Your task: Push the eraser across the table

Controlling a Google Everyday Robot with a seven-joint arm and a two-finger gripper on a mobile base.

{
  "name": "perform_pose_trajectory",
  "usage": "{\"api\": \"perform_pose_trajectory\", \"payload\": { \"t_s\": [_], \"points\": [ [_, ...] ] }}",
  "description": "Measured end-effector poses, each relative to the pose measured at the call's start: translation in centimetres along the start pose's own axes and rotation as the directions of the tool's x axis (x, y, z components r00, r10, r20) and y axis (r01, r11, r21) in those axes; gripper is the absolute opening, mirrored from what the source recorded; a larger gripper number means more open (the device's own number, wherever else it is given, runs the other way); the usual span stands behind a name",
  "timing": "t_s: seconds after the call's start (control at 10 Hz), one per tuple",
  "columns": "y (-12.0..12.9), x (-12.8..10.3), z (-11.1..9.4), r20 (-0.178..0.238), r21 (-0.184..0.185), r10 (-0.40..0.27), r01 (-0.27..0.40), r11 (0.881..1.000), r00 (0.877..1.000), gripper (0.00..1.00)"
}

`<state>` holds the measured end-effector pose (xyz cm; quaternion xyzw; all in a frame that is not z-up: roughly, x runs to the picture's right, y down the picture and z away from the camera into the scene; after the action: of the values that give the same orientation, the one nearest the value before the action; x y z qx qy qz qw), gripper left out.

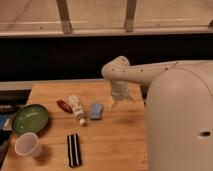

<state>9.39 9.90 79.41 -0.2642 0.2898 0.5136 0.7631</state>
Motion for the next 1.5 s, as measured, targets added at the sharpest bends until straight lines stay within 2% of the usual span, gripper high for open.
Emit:
{"api": "perform_pose_trajectory", "payload": {
  "t_s": [1.3,1.4,1.5],
  "points": [
    [-0.08,0.04,0.14,-0.002,0.000,0.001,-0.001,1.000,1.000,0.80],
    [-0.08,0.04,0.14,-0.002,0.000,0.001,-0.001,1.000,1.000,0.79],
    [-0.08,0.03,0.13,-0.002,0.000,0.001,-0.001,1.000,1.000,0.74]
  ]
}}
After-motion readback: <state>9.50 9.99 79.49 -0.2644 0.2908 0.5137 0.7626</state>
